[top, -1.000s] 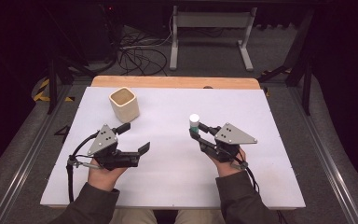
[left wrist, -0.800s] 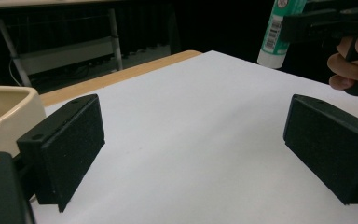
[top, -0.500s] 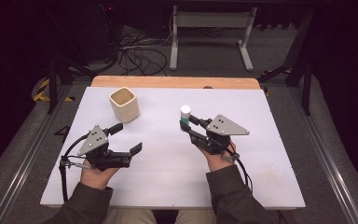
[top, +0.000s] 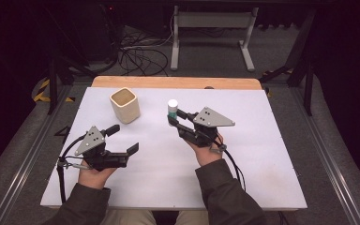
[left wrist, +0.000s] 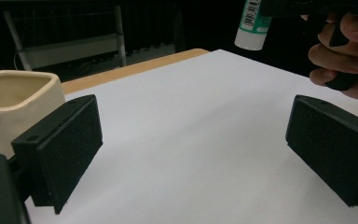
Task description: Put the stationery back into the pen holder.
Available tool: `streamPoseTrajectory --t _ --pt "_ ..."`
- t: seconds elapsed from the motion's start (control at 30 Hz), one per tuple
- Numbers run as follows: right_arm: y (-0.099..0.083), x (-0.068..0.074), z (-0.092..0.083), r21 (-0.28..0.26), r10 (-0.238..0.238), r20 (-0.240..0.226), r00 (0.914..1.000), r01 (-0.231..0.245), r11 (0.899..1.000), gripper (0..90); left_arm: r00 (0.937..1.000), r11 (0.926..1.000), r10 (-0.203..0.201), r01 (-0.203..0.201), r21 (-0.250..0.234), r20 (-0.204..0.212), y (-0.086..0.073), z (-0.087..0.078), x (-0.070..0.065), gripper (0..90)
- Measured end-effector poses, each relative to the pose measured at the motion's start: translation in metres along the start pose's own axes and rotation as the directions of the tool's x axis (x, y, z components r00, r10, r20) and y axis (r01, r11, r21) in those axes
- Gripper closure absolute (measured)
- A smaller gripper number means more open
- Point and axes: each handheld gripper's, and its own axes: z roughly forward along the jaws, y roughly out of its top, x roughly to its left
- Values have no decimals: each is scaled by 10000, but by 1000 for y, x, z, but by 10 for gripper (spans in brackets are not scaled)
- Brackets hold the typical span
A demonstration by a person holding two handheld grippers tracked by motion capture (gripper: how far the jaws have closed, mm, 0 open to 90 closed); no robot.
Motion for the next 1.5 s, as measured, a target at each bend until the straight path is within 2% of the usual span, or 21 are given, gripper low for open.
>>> streamPoseTrajectory --t 0.27,0.33,0.43,0.6,1.1,1.23,1.5 --pt "8 3 17 -66 -17 -169 9999 15 10000 660 10000 10000 45 -45 77 0 -1 -1 0 41" --pt "10 5 28 -93 -105 -329 9994 102 9999 660 10000 10000 -24 24 35 82 -1 -1 1 39" --pt "11 7 34 -50 -160 -411 9990 158 9999 661 10000 10000 -60 60 2 79 -1 -3 2 39" --pt "15 11 54 -6 -335 -488 9982 336 9994 661 10000 10000 -46 46 -48 -33 0 -7 5 39" --pt "20 13 92 -78 -539 -414 9977 536 9985 660 10000 9999 -84 84 -131 22 -1 -7 5 38" --pt "20 12 101 -105 -471 -446 9979 467 9989 660 10000 9998 -77 78 -194 53 -1 -8 5 37" --pt "21 14 120 -121 -485 -573 9972 479 9988 660 9998 9996 -185 183 -211 -82 -2 -12 12 37"
